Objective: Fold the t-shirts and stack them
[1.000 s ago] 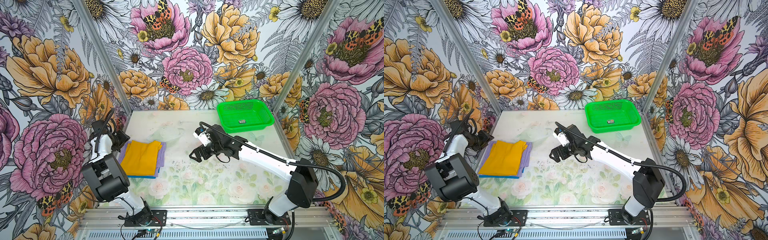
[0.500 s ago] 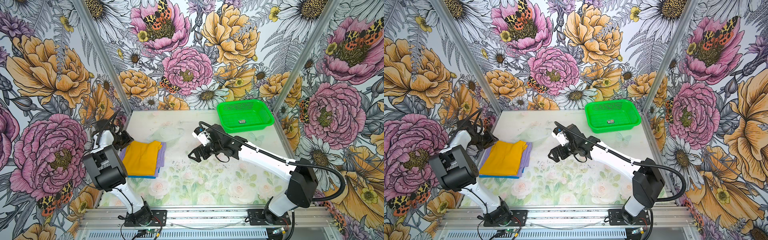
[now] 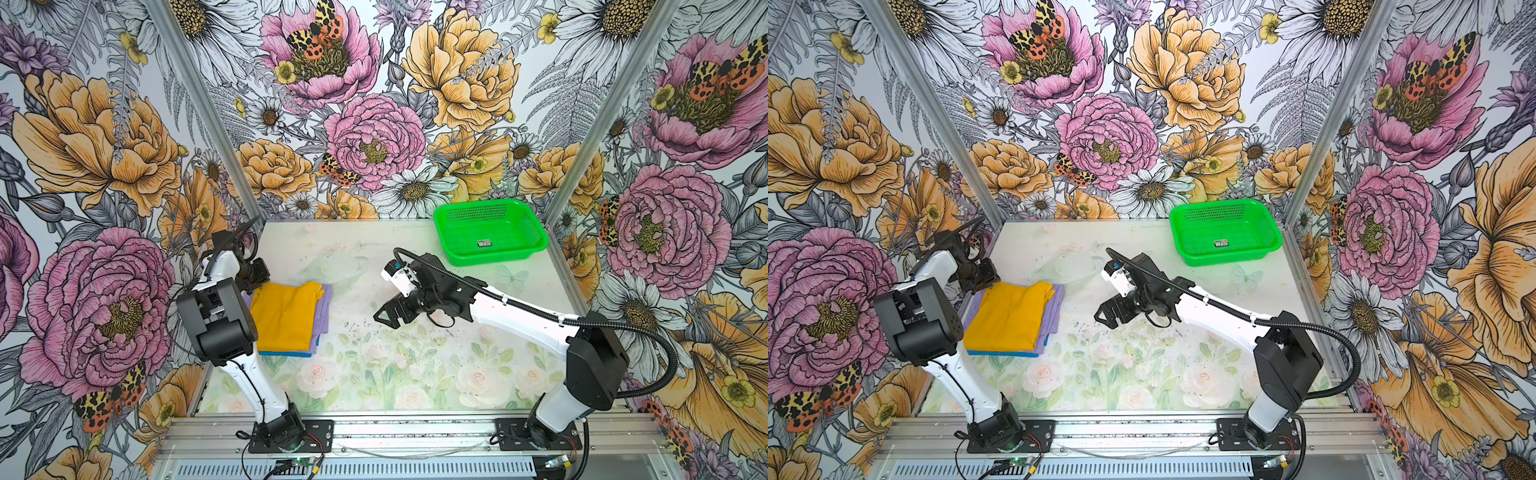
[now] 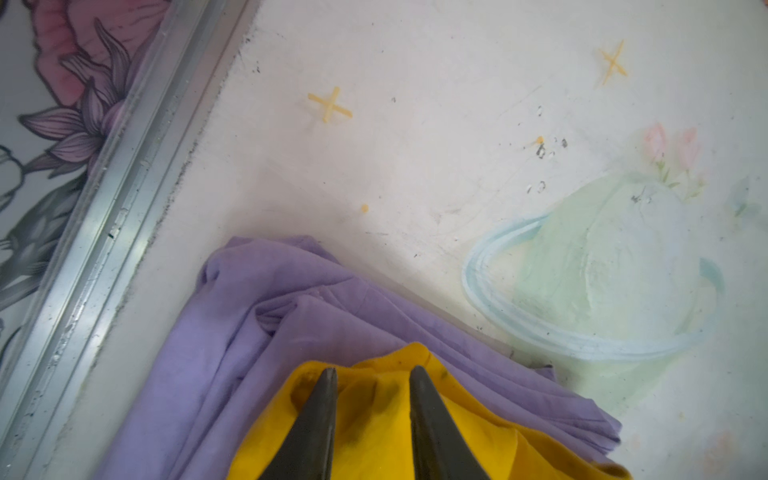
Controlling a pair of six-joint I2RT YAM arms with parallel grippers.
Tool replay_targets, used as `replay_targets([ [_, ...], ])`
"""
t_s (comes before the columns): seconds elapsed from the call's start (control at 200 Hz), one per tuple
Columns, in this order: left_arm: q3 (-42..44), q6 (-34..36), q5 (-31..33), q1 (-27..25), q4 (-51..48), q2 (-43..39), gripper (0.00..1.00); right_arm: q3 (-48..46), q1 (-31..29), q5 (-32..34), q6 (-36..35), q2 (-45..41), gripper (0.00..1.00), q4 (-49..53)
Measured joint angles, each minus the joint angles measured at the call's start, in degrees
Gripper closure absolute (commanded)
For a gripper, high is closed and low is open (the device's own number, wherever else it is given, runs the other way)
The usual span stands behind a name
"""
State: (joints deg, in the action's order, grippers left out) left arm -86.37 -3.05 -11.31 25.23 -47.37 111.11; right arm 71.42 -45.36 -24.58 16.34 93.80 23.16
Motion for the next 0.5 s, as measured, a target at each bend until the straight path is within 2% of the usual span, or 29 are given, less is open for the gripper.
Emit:
replay_targets([
  [0.135,0.0,0.7,1.5,-0.3,0.0,0.0,0.64,-0.2,1.2,-1.0,-0.4,0.8,0.03,-0.4],
  [0.245,0.0,1.3,1.7,-0.7,0.0,0.0,0.69,-0.6,2.0,-1.3,-0.4,0.9,0.03,-0.9],
  [0.42,0.0,1.8,1.7,-0.7,0.0,0.0,0.99,-0.9,2.4,-1.4,-0.4,0.9,0.04,-1.7],
  [0.5,0.0,2.1,1.7,-0.7,0.0,0.0,1.00,-1.0,2.4,-1.6,-0.4,0.9,0.04,-2.1],
])
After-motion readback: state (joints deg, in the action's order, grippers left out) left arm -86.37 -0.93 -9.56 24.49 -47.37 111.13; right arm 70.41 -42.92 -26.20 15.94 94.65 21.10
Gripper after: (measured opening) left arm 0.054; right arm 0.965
